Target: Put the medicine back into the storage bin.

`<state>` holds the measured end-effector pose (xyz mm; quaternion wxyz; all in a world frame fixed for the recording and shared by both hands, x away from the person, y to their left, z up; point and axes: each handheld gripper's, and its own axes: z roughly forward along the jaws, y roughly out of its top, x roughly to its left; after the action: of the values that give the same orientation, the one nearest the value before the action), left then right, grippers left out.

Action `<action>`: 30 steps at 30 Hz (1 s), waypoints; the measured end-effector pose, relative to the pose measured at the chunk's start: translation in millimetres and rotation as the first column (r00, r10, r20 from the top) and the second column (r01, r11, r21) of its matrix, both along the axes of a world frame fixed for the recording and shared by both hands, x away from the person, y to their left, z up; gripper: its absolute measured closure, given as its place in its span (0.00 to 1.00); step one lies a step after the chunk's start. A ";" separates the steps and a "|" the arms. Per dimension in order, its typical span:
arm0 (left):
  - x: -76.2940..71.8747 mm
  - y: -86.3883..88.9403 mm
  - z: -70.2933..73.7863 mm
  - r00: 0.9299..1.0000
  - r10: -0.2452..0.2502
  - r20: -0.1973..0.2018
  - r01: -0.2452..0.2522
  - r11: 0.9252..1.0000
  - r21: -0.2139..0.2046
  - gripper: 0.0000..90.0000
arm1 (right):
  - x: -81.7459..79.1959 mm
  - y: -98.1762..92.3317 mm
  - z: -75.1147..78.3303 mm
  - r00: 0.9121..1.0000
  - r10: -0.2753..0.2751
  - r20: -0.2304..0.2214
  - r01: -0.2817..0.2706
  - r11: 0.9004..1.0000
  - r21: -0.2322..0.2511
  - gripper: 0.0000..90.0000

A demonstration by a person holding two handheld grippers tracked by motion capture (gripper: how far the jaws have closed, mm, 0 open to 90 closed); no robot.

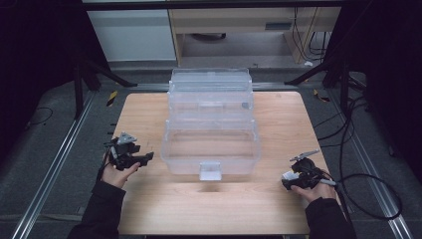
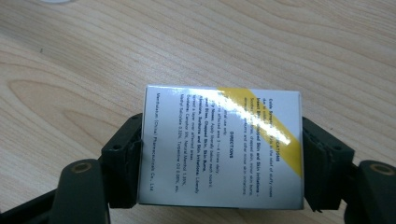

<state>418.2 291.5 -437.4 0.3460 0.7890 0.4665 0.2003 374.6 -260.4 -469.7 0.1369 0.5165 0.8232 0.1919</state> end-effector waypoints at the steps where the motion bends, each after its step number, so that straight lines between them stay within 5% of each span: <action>1: 0.0 0.2 0.6 1.000 0.000 0.000 0.000 1.000 -0.001 0.40 | 0.3 0.1 0.7 1.000 -0.004 -0.005 0.004 1.000 0.000 0.33; 6: 0.2 -0.1 1.9 1.000 0.000 0.002 0.001 1.000 -0.005 0.40 | -0.6 -0.9 3.3 1.000 0.002 0.003 -0.002 1.000 0.015 0.33; 18: 1.4 -0.1 1.7 1.000 -0.002 0.002 0.002 1.000 -0.005 0.40 | 1.6 3.2 24.8 0.995 0.008 0.100 -0.016 0.997 0.072 0.33; 30: 4.2 -0.2 5.0 1.000 -0.005 0.009 0.005 1.000 -0.003 0.40 | 12.8 13.1 53.8 0.979 0.016 0.202 -0.042 0.991 0.128 0.33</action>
<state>422.4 291.2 -432.4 0.3500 0.7887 0.4633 0.2022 387.3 -247.3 -415.9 0.1820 0.4903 0.7983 0.2986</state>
